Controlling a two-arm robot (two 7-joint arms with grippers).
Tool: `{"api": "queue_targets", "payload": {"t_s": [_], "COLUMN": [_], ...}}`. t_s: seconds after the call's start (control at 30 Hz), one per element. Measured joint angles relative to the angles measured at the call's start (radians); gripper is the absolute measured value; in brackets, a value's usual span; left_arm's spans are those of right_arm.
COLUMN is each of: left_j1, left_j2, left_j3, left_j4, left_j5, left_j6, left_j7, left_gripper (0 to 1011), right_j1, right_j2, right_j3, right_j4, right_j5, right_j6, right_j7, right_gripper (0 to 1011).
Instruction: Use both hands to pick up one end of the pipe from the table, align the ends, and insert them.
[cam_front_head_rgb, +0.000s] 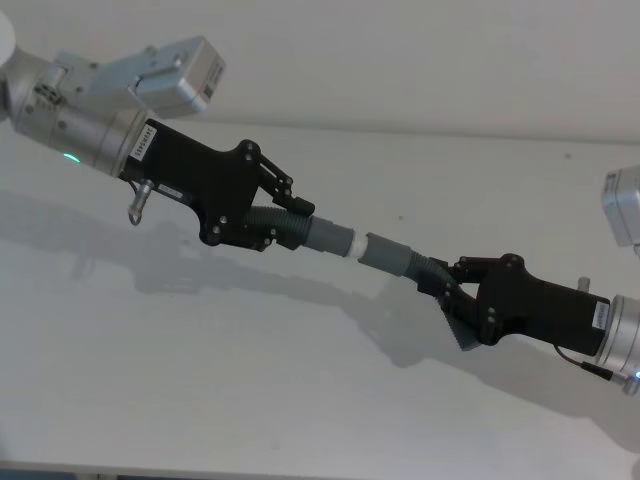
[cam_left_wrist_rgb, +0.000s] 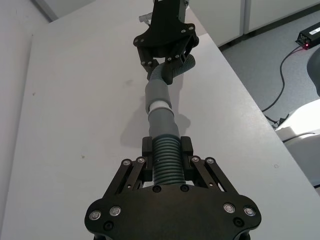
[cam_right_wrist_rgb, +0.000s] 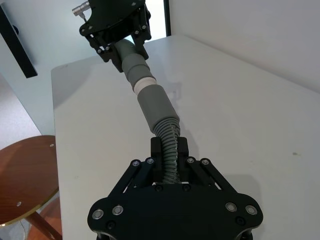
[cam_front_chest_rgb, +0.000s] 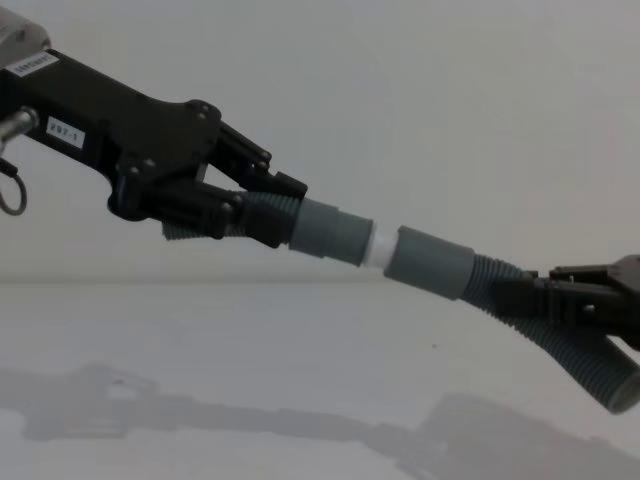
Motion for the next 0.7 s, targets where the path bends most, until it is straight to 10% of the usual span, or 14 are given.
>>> {"api": "queue_targets", "payload": {"t_s": [0.7], "left_j1": [-0.006], "left_j2": [-0.008], "left_j3": [0.009], "left_j4": [0.004], "left_j5": [0.0], "left_j6": [0.0], "left_j7": [0.015], "left_gripper": [318], "right_j1": [0.005], "right_j2": [0.006], "right_j3": [-0.006], "right_j4": [0.005], "right_j5": [0.008], "right_j6": [-0.008], "right_j7": [0.003], "right_gripper": [173]}}
